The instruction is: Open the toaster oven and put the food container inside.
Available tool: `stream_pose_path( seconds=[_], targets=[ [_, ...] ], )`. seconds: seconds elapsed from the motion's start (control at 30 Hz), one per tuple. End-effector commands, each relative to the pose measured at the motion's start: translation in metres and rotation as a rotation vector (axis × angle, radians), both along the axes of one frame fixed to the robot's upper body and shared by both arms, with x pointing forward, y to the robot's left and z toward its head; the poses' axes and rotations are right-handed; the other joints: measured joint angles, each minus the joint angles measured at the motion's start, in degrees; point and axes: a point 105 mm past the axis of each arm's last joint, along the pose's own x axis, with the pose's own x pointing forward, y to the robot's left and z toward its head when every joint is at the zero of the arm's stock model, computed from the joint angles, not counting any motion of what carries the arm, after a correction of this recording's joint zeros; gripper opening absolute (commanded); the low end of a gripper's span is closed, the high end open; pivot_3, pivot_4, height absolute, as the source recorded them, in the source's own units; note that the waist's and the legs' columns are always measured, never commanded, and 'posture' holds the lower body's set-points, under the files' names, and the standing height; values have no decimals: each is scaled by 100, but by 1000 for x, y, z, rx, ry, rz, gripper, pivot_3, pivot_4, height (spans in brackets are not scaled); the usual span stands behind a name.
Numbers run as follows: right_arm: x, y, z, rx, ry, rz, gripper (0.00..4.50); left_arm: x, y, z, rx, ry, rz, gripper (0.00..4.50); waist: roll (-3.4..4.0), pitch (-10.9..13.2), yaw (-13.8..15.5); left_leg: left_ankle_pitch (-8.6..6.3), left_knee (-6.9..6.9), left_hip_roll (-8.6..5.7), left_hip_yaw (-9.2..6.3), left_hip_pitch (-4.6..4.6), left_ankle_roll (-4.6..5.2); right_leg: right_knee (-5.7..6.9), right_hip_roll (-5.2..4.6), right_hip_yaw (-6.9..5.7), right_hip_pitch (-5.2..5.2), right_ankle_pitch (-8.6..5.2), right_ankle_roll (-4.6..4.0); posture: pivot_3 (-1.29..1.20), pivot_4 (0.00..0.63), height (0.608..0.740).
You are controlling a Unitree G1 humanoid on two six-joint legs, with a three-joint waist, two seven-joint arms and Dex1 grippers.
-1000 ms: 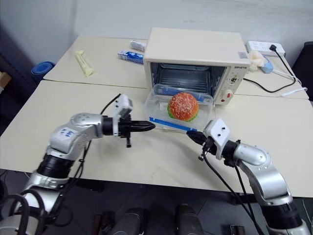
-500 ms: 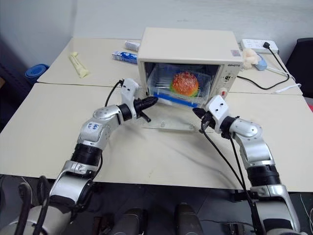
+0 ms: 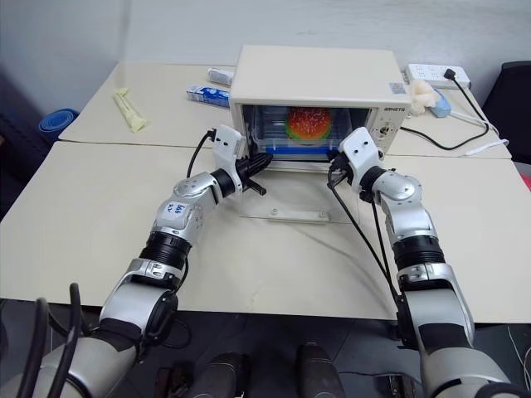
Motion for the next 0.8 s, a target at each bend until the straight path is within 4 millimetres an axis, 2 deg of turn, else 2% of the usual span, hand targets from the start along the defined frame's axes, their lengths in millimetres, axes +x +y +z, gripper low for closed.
stream_pose_path(
  seconds=[0.03,0.13,0.2,0.27,0.33,0.43,0.47,0.53,0.6,0.7,0.8],
  targets=[
    [-23,-5,23,30,-22,108,12,-20,21,14,4,-48,-77,0,0,0,-22,-1,-1,3,-3,0,-1,3,0,3,0,0,0,0,150,740],
    [-50,-20,29,30,0,159,0,-57,49,25,-94,-15,-244,558,1,0,-26,-1,-2,5,-15,-11,-3,-1,0,9,-5,0,0,0,150,740],
    [-65,-39,23,8,31,155,0,-86,76,28,-40,-70,-350,1119,2,1,-27,-3,-2,7,-16,-15,-4,-4,-1,10,-6,0,0,0,150,740],
    [-73,-53,16,-8,57,146,0,-102,91,22,71,-118,-405,1677,2,1,-10,-4,-1,9,-19,-14,-5,-19,0,7,-1,0,0,0,150,740],
    [-78,-71,0,-50,89,131,0,-120,114,11,135,-120,-481,2266,5,0,1,-5,0,8,-17,7,-4,-43,-1,7,22,-1,-2,0,150,740],
    [-81,-89,-33,-174,142,128,0,-138,133,-2,242,-104,-576,3224,5,0,8,-6,-3,10,-12,31,3,-56,1,8,48,-1,-2,0,150,740],
    [-83,-91,-45,-216,164,145,0,-141,137,-4,258,-93,-599,3525,6,0,16,-5,-3,10,-11,27,5,-57,1,8,46,-1,-2,0,150,740],
    [-80,-89,-57,-188,180,168,0,-142,136,-3,255,-104,-616,4103,6,1,30,-7,-3,10,-12,24,9,-56,0,7,43,-1,-2,0,150,740],
    [-78,-84,-68,-172,195,192,0,-141,130,3,230,-139,-630,4445,6,1,18,-9,-3,9,-12,20,12,-52,-2,8,38,-1,-2,0,150,740],
    [-78,-75,-77,-186,175,248,0,-142,120,11,159,-166,-657,4445,7,1,11,-8,-1,11,-10,16,11,-49,-1,8,32,0,0,0,150,740],
    [-74,-68,-72,-88,105,246,0,-142,109,15,121,-191,-660,4445,7,1,-18,-9,-2,13,-9,15,10,-44,1,8,29,0,0,0,150,740]
  ],
)
